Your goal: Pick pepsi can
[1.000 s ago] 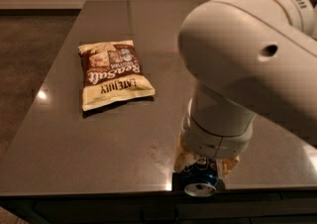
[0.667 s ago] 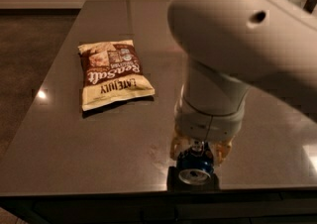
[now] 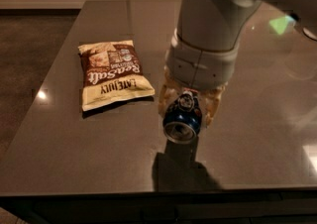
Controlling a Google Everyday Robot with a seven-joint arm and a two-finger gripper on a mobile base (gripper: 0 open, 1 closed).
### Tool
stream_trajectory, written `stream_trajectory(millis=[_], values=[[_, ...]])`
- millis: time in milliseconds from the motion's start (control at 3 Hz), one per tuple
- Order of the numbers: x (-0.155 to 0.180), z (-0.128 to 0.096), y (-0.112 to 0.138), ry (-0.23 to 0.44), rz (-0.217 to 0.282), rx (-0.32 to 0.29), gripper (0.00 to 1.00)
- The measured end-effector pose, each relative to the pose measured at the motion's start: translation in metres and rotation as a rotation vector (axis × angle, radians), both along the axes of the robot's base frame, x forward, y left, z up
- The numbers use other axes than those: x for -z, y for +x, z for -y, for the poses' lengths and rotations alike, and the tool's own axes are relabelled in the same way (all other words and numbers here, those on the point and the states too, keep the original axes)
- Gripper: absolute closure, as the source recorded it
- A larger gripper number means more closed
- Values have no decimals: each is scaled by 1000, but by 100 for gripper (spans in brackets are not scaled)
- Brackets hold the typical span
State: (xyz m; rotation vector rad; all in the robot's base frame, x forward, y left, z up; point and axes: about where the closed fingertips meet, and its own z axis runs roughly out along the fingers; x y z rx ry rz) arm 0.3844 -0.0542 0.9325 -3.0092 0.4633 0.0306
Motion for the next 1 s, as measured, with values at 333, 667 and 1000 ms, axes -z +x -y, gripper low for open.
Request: stream_trajectory(millis=[333,667,1000], values=[[-28,-11,29,77,28,43,100],[-39,-19,38,113,75,47,100],[-39,-20,38,115,78,47,100]])
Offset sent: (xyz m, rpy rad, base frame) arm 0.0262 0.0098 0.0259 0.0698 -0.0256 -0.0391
